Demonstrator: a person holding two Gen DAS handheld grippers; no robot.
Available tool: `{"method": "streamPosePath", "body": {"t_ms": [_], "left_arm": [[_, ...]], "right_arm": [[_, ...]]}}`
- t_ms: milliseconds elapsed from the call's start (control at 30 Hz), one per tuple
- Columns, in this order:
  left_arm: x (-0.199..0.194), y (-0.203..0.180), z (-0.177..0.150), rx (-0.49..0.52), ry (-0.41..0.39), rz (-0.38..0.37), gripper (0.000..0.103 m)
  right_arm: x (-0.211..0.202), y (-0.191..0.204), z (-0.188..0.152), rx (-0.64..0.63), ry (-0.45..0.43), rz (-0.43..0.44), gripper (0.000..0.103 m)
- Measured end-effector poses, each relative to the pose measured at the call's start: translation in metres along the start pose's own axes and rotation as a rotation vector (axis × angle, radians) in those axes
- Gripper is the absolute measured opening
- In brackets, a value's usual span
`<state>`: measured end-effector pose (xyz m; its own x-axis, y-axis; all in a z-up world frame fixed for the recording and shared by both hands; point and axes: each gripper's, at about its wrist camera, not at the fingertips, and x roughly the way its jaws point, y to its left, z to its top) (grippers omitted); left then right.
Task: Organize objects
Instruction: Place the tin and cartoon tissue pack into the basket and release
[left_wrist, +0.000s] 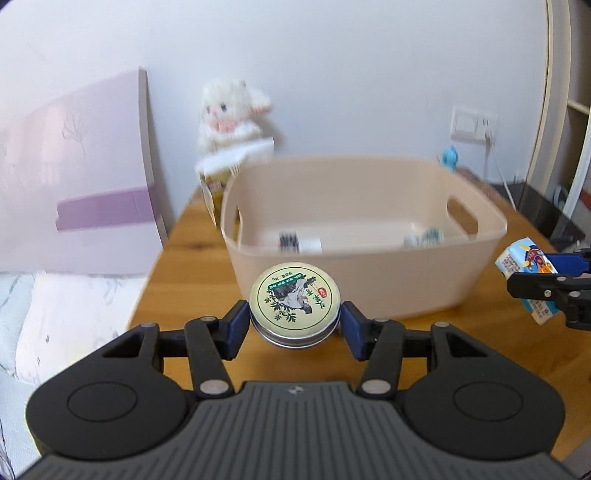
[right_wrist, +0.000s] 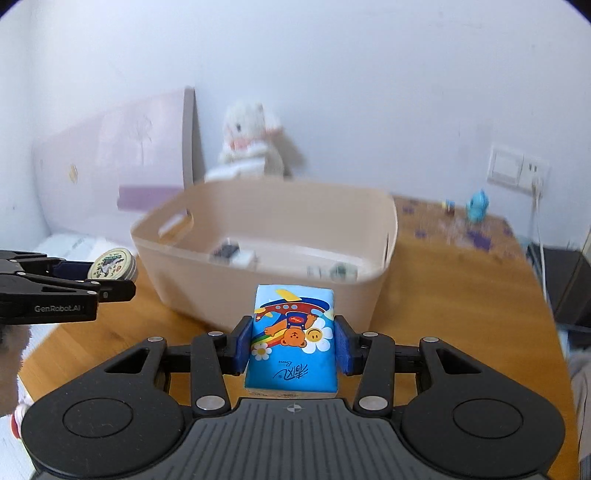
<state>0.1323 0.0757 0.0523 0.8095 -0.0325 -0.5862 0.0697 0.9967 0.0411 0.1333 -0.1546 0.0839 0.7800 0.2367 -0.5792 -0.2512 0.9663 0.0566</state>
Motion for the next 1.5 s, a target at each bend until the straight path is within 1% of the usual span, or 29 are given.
{"method": "streamPosePath", "body": {"t_ms": [133,267,367,500,600,667,733,867,1000,1100,1167,1200,1233,1267,1300,1333,1400,1433,1500], "left_arm": [[-0.008,0.001,0.025,0.003,-0.059,0.012,0.056],[-0.003,0.000,0.052,0.011,-0.099,0.025,0.056],[0.009,-0.007,0.070,0.023,-0.112,0.037,0.056],[0.032,-0.016,0.086,0.037,-0.099,0.046,0.056],[0.055,-0.023,0.092,0.045,-0.064,0.057,0.056],[0.072,-0.027,0.093,0.045,-0.026,0.045,0.056],[0.087,-0.031,0.091,0.058,0.012,0.054,0.056],[0.117,-0.035,0.089,0.043,0.108,0.067,0.056],[0.132,-0.039,0.083,0.069,0.157,0.097,0.056],[0.140,-0.041,0.077,0.086,0.207,0.103,0.056],[0.142,-0.041,0.075,0.088,0.226,0.112,0.056],[0.139,-0.041,0.075,0.093,0.220,0.119,0.057],[0.136,-0.041,0.076,0.094,0.209,0.122,0.060],[0.131,-0.040,0.077,0.089,0.199,0.121,0.065],[0.126,-0.039,0.079,0.080,0.188,0.119,0.074],[0.120,-0.037,0.081,0.070,0.174,0.117,0.079],[0.107,-0.035,0.085,0.060,0.145,0.107,0.083],[0.101,-0.034,0.086,0.057,0.135,0.105,0.084],[0.089,-0.033,0.088,0.058,0.118,0.106,0.087]], "right_arm": [[-0.004,0.002,0.028,-0.013,-0.074,-0.004,0.042],[-0.006,0.000,0.054,-0.015,-0.127,-0.011,0.042],[0.002,0.000,0.071,-0.014,-0.157,-0.022,0.042],[0.019,-0.002,0.086,-0.004,-0.167,-0.044,0.042],[0.039,-0.005,0.093,0.014,-0.152,-0.056,0.042],[0.052,-0.007,0.095,0.019,-0.134,-0.067,0.042],[0.069,-0.009,0.093,0.019,-0.107,-0.078,0.042],[0.100,-0.009,0.085,0.012,-0.025,-0.087,0.042],[0.126,-0.009,0.073,-0.002,0.066,-0.099,0.042],[0.136,-0.012,0.068,0.015,0.120,-0.082,0.042],[0.136,-0.012,0.064,0.016,0.132,-0.088,0.053],[0.134,-0.013,0.063,0.020,0.131,-0.083,0.055],[0.131,-0.013,0.063,0.028,0.129,-0.077,0.062],[0.127,-0.014,0.063,0.037,0.123,-0.073,0.066],[0.121,-0.015,0.063,0.043,0.112,-0.068,0.074],[0.116,-0.017,0.064,0.047,0.099,-0.068,0.080],[0.104,-0.018,0.067,0.049,0.083,-0.069,0.084],[0.098,-0.019,0.069,0.051,0.077,-0.064,0.090],[0.087,-0.019,0.071,0.052,0.067,-0.056,0.096]]}}
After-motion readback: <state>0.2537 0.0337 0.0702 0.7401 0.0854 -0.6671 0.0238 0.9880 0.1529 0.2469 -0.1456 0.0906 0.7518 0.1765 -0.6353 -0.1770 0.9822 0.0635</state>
